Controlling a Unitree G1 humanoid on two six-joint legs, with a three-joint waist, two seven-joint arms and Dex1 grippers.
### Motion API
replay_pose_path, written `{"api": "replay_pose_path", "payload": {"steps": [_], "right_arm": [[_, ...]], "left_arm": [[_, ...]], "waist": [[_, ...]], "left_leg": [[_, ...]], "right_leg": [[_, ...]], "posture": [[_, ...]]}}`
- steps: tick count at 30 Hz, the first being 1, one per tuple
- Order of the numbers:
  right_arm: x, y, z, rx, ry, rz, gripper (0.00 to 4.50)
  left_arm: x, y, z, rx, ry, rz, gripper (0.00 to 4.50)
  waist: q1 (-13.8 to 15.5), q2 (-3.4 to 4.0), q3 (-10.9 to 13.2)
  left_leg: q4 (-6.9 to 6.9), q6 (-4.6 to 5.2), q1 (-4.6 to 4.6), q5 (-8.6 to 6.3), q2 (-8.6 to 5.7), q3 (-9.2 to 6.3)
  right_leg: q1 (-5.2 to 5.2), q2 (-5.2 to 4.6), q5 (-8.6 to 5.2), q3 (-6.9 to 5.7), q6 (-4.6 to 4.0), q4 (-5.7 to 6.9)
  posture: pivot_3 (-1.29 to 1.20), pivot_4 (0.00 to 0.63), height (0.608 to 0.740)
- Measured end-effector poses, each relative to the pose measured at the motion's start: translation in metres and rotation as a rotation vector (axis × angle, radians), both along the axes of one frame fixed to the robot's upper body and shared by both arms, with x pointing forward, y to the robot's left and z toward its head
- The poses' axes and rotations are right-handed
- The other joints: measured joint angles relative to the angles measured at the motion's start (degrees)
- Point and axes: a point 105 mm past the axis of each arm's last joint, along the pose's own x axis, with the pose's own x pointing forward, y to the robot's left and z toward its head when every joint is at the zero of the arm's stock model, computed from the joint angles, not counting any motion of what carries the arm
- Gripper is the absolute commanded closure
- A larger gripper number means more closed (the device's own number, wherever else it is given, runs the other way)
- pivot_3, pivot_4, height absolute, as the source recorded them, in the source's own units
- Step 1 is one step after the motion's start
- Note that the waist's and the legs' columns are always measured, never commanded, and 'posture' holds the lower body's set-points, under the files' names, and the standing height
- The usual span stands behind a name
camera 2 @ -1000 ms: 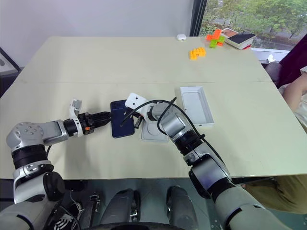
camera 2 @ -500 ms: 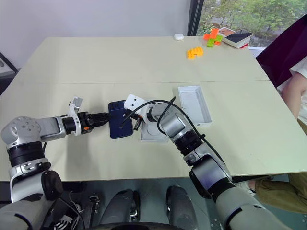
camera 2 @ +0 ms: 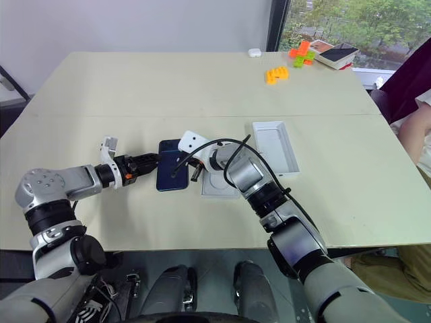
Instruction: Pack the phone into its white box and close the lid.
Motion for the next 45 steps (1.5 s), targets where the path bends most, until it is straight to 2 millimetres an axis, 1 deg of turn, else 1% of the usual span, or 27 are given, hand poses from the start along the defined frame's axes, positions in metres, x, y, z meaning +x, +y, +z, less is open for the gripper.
{"api": "replay_pose_path", "payload": {"steps": [8,13,17,24,28,34,39,42,45], "right_arm": [[0.001,-0.002,0.001,0.002,-0.001,-0.008,4.45],[0.002,-0.002,0.0,0.001,-0.003,-0.01,4.45],[0.002,-0.002,0.0,0.001,-0.003,-0.01,4.45],[0.002,-0.002,0.0,0.002,-0.006,-0.011,4.45],[0.003,-0.003,0.001,0.003,-0.011,-0.014,4.45],[0.004,-0.004,0.001,0.001,-0.017,-0.02,4.45],[0.006,-0.006,0.002,0.006,-0.02,-0.034,4.45],[0.006,-0.007,0.002,0.006,-0.021,-0.037,4.45],[0.007,-0.008,0.002,0.004,-0.024,-0.044,4.45]], "left_arm": [[-0.001,-0.001,0.011,-0.087,-0.057,0.009,2.09],[-0.001,-0.003,0.015,-0.091,-0.074,0.009,2.09],[-0.002,-0.005,0.023,-0.114,-0.112,-0.005,2.09],[-0.002,-0.004,0.017,-0.093,-0.085,0.01,2.09],[-0.006,-0.002,0.005,-0.078,-0.04,0.014,2.09],[-0.006,-0.004,0.006,-0.07,-0.047,0.006,2.09],[-0.016,-0.007,-0.006,-0.071,-0.01,-0.026,2.09],[-0.014,-0.008,-0.005,-0.087,0.0,-0.033,2.09],[-0.009,-0.008,0.006,-0.102,-0.036,-0.026,2.09]], "waist": [[0.0,0.0,0.0],[0.0,0.0,0.0],[-0.1,0.0,0.0],[-0.1,0.0,0.0],[0.0,0.0,0.0],[-0.1,-0.01,0.0],[-0.1,-0.01,0.0],[0.0,-0.01,0.0],[-0.1,-0.02,0.0]], "left_leg": [[-0.03,-0.01,-0.02,-0.01,0.01,-0.02],[-0.03,-0.01,-0.01,-0.01,0.01,-0.02],[-0.03,-0.02,-0.01,-0.01,0.01,-0.02],[-0.03,-0.01,-0.01,-0.01,0.01,-0.02],[-0.04,-0.02,-0.02,-0.01,0.01,-0.03],[-0.04,-0.02,-0.03,-0.01,0.01,-0.03],[-0.06,-0.02,-0.07,-0.01,0.02,-0.04],[-0.06,-0.02,-0.09,-0.01,0.02,-0.07],[-0.06,-0.01,-0.09,-0.01,0.01,-0.06]], "right_leg": [[-0.01,-0.02,0.0,-0.02,0.0,-0.01],[-0.01,-0.01,0.0,-0.03,0.0,-0.01],[-0.01,-0.02,0.0,-0.02,0.0,-0.02],[-0.01,-0.01,0.0,-0.04,0.0,-0.02],[-0.02,-0.01,0.0,-0.04,0.0,-0.02],[-0.02,-0.01,0.0,-0.04,0.0,-0.03],[-0.07,-0.05,0.0,-0.01,0.0,-0.04],[-0.07,-0.01,0.0,-0.04,0.0,-0.05],[-0.07,0.0,0.0,-0.06,0.0,-0.06]], "posture": [[0.0,0.15,0.74],[0.0,0.15,0.74],[0.0,0.15,0.74],[0.0,0.15,0.74],[0.0,0.15,0.74],[0.0,0.15,0.74],[0.0,0.15,0.74],[0.0,0.15,0.74],[0.0,0.15,0.74]]}}
